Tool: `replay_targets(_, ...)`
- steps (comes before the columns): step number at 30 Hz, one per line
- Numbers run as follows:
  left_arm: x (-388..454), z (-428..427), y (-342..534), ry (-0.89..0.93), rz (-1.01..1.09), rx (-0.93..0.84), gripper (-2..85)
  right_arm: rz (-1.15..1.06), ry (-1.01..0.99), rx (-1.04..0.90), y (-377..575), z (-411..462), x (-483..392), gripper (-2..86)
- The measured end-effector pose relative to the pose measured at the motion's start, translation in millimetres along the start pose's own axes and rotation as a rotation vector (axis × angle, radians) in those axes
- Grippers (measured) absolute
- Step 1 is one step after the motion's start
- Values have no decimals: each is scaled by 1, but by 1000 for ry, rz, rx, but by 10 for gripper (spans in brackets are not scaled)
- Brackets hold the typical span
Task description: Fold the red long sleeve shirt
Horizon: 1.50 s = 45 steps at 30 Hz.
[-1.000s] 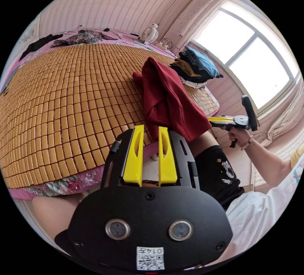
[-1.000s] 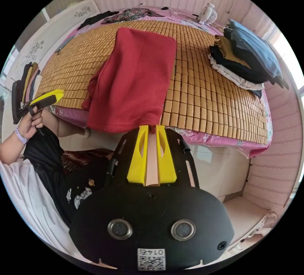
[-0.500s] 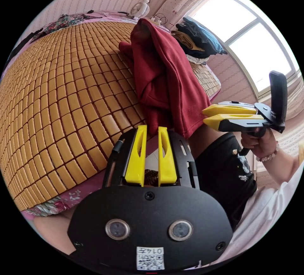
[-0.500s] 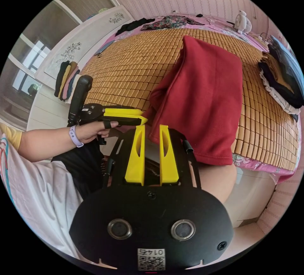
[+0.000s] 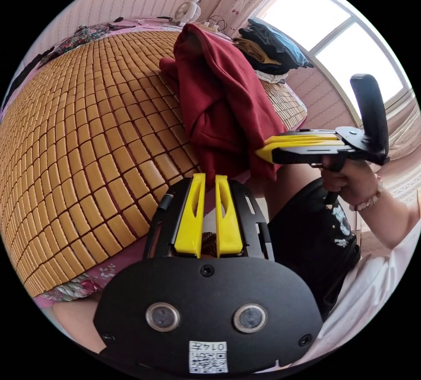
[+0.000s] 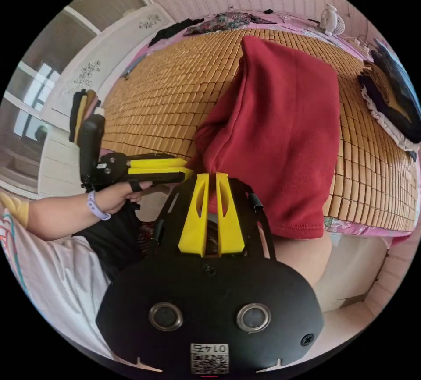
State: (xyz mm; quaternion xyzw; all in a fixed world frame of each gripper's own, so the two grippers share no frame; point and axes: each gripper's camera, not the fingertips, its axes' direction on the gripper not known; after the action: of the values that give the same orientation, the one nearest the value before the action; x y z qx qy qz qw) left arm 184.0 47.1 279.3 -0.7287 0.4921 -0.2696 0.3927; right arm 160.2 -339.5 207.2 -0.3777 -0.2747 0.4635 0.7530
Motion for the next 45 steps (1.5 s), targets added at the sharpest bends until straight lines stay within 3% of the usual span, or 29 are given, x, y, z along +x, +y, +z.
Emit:
replay_targets(3,6,-29,1,7,48,67,26,111,-219,237,8,-85,53,23)
replay_targets(6,5,-66,3,41,67,144,23,414,-205,436,36,-149,131,24)
replay_targets(9,-6,-88,5,79,14,185,24,648,-96,410,57,-172,193,25)
replay_targets(13,-10,-98,6,120,-13,201,24,737,-95,489,76,-184,221,63)
replay_targets(20,-5,-104,8,121,-37,173,25,766,-91,533,90,-183,239,123)
replay_targets(27,4,-120,9,122,-38,163,25,692,-347,655,84,-177,243,188)
replay_targets(36,22,-134,22,131,-48,161,25,589,-180,577,98,-184,212,188)
replay_targets(45,37,-153,51,152,-79,154,22,633,-266,577,119,-162,215,29)
